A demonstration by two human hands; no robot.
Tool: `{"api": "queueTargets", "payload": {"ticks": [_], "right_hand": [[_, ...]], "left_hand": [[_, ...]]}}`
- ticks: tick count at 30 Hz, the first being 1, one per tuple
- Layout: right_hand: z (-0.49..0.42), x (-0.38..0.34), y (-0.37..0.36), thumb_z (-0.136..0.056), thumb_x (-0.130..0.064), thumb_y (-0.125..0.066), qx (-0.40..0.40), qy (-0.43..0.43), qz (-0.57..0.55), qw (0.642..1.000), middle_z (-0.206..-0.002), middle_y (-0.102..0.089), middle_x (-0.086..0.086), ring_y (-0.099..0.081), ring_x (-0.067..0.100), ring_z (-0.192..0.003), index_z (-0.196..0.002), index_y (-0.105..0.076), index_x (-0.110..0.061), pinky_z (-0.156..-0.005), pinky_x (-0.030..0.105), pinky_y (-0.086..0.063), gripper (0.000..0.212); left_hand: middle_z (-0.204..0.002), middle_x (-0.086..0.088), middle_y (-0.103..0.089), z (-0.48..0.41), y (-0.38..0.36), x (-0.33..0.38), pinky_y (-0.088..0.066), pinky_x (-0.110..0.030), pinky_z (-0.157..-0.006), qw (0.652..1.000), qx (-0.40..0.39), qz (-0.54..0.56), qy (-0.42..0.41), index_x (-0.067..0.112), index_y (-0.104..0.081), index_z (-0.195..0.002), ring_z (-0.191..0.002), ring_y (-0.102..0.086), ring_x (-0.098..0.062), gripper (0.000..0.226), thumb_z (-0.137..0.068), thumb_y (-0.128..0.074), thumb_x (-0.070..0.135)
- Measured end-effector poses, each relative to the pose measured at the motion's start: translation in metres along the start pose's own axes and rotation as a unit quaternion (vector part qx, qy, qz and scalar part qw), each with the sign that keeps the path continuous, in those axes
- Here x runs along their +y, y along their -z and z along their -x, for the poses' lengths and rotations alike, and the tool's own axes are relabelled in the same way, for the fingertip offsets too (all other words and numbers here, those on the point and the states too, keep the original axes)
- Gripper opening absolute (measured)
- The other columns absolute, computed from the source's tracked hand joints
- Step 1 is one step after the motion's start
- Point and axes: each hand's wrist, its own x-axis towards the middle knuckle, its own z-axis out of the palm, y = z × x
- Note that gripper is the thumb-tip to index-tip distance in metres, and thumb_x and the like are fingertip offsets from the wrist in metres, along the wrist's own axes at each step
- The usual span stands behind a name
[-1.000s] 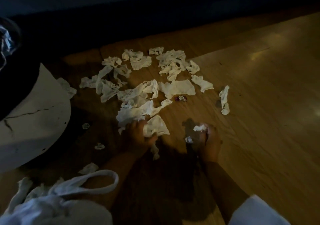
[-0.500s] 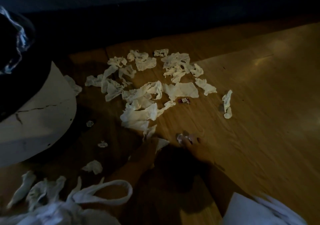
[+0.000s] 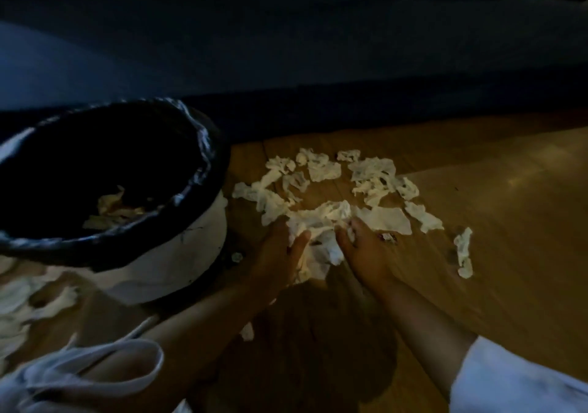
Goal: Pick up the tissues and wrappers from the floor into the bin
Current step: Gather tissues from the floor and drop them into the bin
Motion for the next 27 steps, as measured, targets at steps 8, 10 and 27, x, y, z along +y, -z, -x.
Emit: {"api": "queueTargets", "payload": {"ticks": [8, 10, 27], "right_hand": [[-0.061, -0.196, -0.057, -0.096, -0.024, -0.045, -0.046, 0.076, -0.173, 0.981, -0.083, -0.053, 0.012, -0.052, 0.020, -0.080, -0.088, -0.055, -0.003, -0.072, 0.029, -0.040, 0.024], [-0.065, -0.231, -0.084, -0.096, -0.031, -0.045, -0.086, 0.053, -0.195, 0.976, -0.095, -0.055, 0.010, -0.055, 0.024, -0.093, -0.098, -0.055, -0.005, -0.083, 0.033, -0.042, 0.028], [-0.056, -0.189, -0.058, -0.098, -0.026, -0.040, -0.044, 0.047, -0.203, 0.977, -0.092, -0.061, -0.007, -0.059, 0.010, -0.087, -0.093, -0.063, -0.022, -0.070, 0.022, -0.053, 0.023]], "left_hand": [[-0.075, 0.005, -0.053, -0.046, 0.164, -0.006, -0.044, -0.016, -0.050, 0.973, 0.079, 0.180, 0.124, 0.012, -0.049, -0.103, -0.063, -0.052, -0.006, 0.015, -0.093, -0.053, 0.023], [-0.074, 0.004, -0.051, -0.052, 0.194, -0.028, -0.039, -0.011, -0.045, 0.971, 0.119, 0.135, 0.154, 0.009, -0.050, -0.103, -0.062, -0.049, -0.008, 0.017, -0.093, -0.053, 0.023], [-0.129, -0.003, -0.047, -0.050, 0.169, -0.010, -0.040, -0.015, -0.077, 0.990, 0.084, 0.071, 0.090, 0.022, -0.048, -0.126, -0.107, -0.047, -0.009, 0.033, -0.093, -0.047, 0.019]]}}
